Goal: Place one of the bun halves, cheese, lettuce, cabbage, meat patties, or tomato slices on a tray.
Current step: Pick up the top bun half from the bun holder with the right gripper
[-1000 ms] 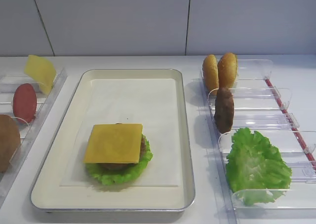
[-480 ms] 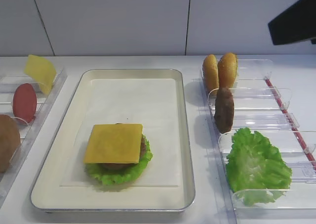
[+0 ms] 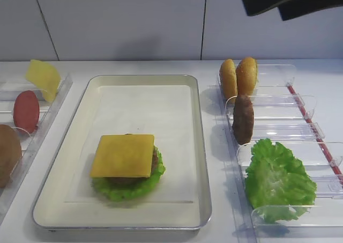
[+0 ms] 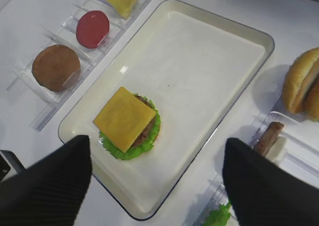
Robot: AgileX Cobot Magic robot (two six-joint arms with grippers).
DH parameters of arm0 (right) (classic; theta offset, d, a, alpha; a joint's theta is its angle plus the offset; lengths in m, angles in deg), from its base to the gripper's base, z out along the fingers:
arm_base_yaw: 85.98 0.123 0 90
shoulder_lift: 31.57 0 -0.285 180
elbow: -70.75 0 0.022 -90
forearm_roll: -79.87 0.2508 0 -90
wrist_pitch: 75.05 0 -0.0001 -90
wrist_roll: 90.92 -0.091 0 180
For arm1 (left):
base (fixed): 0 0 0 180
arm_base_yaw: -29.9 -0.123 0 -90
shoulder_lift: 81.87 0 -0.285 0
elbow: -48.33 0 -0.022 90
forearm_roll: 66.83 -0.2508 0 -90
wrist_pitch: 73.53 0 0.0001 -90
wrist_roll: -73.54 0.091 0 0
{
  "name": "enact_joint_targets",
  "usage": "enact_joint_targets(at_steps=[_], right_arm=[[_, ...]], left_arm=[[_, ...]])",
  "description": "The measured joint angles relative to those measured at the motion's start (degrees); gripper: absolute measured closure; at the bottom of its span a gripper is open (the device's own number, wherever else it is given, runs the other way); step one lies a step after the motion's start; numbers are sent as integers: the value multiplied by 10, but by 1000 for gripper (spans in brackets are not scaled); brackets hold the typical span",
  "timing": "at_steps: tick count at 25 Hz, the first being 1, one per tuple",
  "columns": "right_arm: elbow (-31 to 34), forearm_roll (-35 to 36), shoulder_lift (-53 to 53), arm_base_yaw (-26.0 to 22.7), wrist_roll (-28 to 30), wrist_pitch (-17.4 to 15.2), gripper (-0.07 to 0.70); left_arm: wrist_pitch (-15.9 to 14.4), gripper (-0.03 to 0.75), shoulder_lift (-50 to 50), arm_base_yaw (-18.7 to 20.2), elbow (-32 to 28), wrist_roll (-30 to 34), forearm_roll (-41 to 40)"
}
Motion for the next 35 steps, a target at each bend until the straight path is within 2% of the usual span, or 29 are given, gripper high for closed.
enact_joint_targets(at_steps=[5, 7, 10, 14, 17, 24, 27, 35], right_arm=[[-35, -47, -60, 83, -3, 20, 121], [-51, -88, -91, 118, -31, 37, 127], [-83, -171, -133, 149, -104, 60, 127], [-137, -279, -190, 156, -230, 67, 128], [-176, -345, -232, 156, -292, 60, 127], [-200, -365, -303, 156, -339, 65, 128], [-203, -383, -326, 156, -384, 87, 128], [-204, -423, -371, 156, -420, 132, 129]], left_arm=[[0, 82, 0, 0, 0, 0, 0], [0, 82, 0, 0, 0, 0, 0], [0, 82, 0, 0, 0, 0, 0], [0, 82, 0, 0, 0, 0, 0], [0, 82, 0, 0, 0, 0, 0], [0, 82, 0, 0, 0, 0, 0], [0, 82, 0, 0, 0, 0, 0], [0, 82, 0, 0, 0, 0, 0]])
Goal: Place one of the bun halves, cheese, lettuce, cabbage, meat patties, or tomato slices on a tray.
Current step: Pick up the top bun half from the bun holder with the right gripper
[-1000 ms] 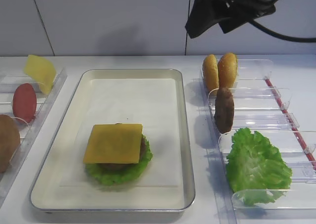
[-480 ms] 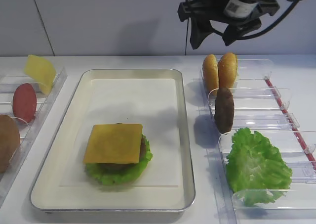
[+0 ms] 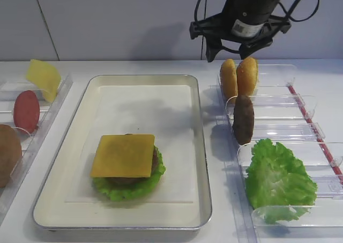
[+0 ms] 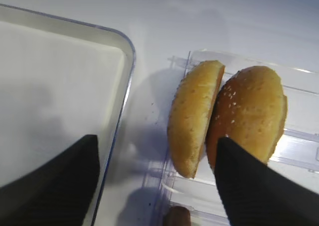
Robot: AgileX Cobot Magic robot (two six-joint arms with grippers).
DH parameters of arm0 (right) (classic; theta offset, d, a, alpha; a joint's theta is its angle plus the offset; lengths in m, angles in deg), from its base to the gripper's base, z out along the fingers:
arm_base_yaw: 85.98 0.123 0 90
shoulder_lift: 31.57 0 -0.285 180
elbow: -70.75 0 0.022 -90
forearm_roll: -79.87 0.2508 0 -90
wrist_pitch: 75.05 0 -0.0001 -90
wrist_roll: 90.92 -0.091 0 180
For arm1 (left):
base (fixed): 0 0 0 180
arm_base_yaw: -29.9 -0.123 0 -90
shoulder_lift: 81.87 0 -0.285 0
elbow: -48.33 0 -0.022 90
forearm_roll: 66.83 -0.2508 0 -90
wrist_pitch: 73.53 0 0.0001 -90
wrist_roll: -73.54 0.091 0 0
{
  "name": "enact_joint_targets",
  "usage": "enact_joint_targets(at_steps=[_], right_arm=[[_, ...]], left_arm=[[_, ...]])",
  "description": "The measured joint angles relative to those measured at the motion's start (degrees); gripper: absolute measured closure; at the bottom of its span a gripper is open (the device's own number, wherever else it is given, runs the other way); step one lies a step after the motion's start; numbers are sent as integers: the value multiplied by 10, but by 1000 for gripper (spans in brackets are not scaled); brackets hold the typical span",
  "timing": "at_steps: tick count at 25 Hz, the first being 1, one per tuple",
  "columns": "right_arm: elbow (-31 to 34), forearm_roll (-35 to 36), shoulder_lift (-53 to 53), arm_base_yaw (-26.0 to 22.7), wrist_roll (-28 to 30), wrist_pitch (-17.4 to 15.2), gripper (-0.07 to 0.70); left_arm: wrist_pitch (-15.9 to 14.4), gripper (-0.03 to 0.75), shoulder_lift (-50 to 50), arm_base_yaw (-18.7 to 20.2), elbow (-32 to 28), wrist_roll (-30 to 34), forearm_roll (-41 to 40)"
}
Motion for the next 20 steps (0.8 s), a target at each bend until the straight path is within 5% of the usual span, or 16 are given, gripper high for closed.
enact_joint_targets(at_steps=[10, 20], right_arm=[[0, -44, -29, 0, -41, 47, 129], [0, -60, -60, 0, -42, 59, 130]], left_arm=[[0, 82, 0, 0, 0, 0, 0], [0, 82, 0, 0, 0, 0, 0]])
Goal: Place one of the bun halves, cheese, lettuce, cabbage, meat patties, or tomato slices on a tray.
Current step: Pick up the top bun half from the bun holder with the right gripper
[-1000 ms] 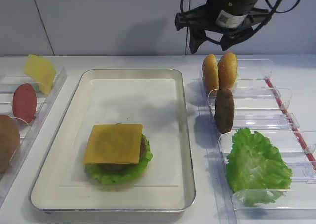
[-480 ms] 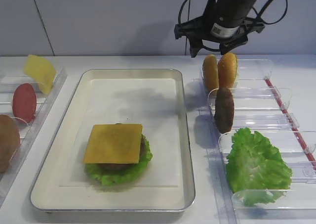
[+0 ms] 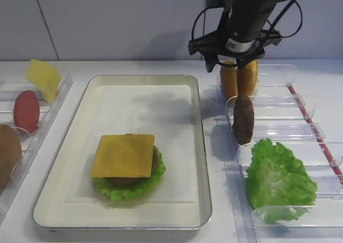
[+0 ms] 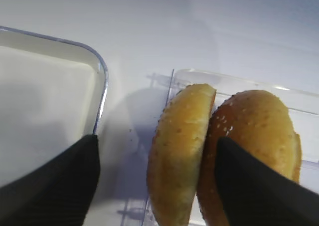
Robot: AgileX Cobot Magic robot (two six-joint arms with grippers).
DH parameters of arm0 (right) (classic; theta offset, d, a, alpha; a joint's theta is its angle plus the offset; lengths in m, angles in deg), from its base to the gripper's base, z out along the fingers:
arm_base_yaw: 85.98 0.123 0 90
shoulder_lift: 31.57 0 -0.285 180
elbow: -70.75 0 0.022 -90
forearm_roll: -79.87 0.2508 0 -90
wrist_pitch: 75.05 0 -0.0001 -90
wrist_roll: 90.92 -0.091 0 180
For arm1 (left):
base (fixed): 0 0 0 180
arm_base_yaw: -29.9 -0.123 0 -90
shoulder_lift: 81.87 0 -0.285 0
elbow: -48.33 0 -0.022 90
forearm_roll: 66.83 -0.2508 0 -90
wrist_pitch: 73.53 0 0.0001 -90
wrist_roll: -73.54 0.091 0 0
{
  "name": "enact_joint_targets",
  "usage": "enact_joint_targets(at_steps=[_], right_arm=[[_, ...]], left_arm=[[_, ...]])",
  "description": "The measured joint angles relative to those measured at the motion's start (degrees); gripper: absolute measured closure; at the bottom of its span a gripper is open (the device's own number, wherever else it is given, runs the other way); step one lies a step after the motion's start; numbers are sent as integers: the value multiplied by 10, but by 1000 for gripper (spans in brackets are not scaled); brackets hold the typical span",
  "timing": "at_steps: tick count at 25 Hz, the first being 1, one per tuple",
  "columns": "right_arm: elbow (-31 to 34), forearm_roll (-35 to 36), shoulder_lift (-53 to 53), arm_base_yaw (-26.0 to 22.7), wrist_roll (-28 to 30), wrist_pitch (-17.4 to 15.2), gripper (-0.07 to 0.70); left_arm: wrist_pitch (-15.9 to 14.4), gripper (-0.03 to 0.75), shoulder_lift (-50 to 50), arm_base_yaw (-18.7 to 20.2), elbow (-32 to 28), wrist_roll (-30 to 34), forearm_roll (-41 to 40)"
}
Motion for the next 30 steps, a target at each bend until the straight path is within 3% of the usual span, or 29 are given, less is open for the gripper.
enact_joint_targets(at_steps=[9, 23, 30], right_arm=[[0, -29, -7, 0, -16, 12, 231], [0, -37, -21, 0, -21, 20, 255], [0, -49, -21, 0, -27, 20, 343]], left_arm=[[0, 82, 0, 0, 0, 0, 0], [0, 82, 0, 0, 0, 0, 0], [0, 82, 0, 0, 0, 0, 0]])
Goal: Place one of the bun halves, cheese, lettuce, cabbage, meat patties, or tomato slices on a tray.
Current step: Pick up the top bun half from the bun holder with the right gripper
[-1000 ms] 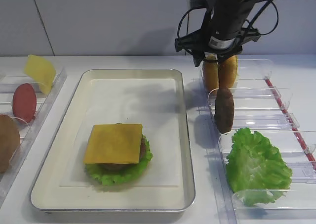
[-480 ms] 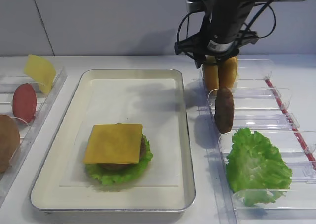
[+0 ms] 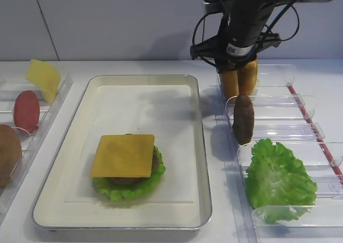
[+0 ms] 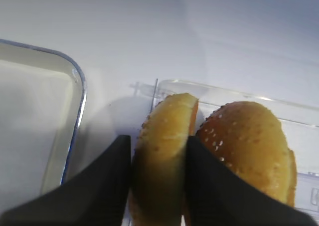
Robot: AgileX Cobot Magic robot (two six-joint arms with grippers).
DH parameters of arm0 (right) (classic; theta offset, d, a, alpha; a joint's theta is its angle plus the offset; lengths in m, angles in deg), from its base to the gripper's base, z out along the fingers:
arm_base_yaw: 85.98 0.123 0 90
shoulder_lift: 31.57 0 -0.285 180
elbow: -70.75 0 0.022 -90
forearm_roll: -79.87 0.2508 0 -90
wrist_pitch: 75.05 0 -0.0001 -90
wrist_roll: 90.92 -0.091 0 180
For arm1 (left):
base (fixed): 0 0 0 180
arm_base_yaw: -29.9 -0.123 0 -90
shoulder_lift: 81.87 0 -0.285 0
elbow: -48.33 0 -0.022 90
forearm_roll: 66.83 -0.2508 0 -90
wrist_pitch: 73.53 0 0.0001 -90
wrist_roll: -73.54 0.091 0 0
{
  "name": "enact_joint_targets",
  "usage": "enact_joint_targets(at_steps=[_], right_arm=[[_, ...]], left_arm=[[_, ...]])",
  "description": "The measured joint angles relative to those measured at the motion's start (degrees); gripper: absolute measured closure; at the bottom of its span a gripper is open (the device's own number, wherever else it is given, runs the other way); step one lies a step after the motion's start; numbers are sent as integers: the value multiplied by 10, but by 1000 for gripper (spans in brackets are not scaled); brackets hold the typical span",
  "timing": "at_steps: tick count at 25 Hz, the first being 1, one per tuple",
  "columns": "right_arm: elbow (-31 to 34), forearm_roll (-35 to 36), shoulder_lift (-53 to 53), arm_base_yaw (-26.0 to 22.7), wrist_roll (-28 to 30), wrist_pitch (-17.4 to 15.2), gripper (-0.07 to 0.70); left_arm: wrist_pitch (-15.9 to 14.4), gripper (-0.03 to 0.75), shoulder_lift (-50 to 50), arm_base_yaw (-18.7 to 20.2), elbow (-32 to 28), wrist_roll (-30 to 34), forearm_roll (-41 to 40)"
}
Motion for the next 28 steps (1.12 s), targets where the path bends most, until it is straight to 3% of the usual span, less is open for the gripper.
enact_joint_targets(at_steps=[13, 21, 28], right_arm=[[-9, -2, 0, 0, -6, -12, 359], [-83, 1, 0, 0, -2, -93, 362], [-157, 8, 0, 1, 43, -167, 365]], left_arm=[[0, 82, 0, 0, 0, 0, 0], [0, 82, 0, 0, 0, 0, 0], [0, 82, 0, 0, 0, 0, 0]])
